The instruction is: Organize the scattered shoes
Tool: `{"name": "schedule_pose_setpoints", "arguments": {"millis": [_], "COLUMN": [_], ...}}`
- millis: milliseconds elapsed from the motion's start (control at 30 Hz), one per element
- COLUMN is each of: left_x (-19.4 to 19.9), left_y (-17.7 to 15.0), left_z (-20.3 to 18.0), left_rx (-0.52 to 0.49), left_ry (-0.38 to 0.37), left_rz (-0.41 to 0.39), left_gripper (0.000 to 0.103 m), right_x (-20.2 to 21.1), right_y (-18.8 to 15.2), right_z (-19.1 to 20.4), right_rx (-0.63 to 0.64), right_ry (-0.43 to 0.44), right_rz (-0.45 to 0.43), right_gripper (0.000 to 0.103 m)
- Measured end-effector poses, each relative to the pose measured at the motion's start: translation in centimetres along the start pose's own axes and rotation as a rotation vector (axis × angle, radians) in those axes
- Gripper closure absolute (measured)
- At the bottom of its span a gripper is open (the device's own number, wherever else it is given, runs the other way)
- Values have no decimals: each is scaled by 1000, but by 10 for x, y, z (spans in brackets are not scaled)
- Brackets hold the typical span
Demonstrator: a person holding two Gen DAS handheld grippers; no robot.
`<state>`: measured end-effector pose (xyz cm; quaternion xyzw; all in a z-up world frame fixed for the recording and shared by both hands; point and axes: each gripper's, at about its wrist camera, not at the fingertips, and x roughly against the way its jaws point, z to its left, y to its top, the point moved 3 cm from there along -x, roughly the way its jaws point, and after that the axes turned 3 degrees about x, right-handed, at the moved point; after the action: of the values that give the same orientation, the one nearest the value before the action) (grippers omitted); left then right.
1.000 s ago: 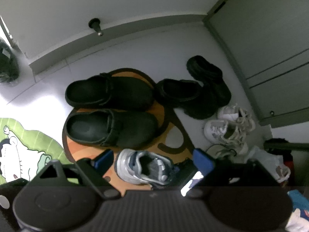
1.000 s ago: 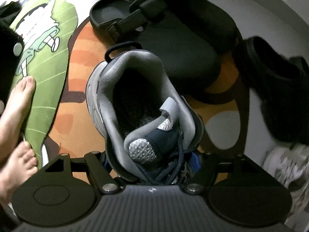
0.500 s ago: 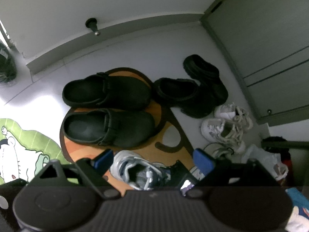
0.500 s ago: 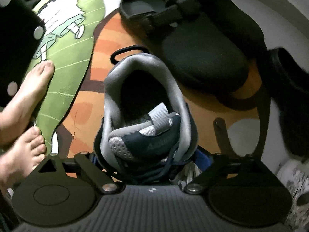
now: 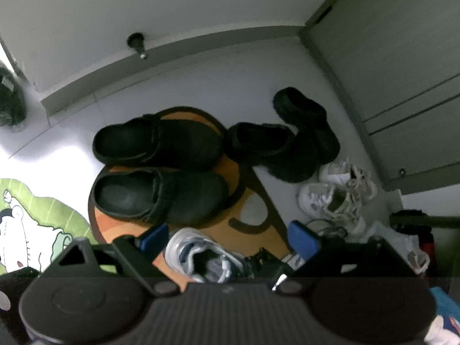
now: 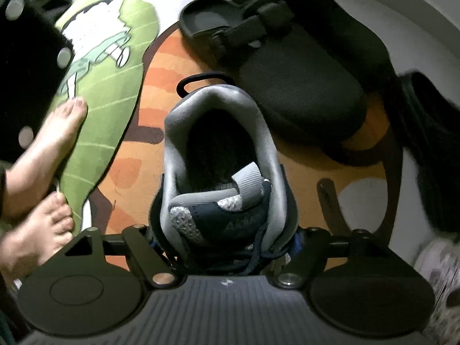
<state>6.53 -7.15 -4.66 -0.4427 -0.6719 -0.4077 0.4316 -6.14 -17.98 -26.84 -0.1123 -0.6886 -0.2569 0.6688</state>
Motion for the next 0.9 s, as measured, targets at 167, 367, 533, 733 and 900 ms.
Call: {"name": "schedule_pose_setpoints", "arguments": {"millis": [167,367,533,733,900], "left_x": [1,5,51,71,61], "left_y": [0,-13,-4,6,18], "left_z": [-7,-16,-22,-15,2], "left_rx": [37,93,58,28,5], "left_ry": [12,-37,-87,-66,-87], "left_rz": [-29,27,3,-95,-102], "left_gripper": [12,17,10,10,14], "right_x": [28,77,124,167,178], "right_y": [-14,-34,-50,-52,-31], "right_z": [-6,-23,-43,-70,-96], "right_rx": [-102,-242,-322,-368,-376], "right_ry": [-17,-54,-98,-155,-193], "right_rz": [-43,-100,-169,-254,-296], "right_gripper": [25,25,25,26,26]}}
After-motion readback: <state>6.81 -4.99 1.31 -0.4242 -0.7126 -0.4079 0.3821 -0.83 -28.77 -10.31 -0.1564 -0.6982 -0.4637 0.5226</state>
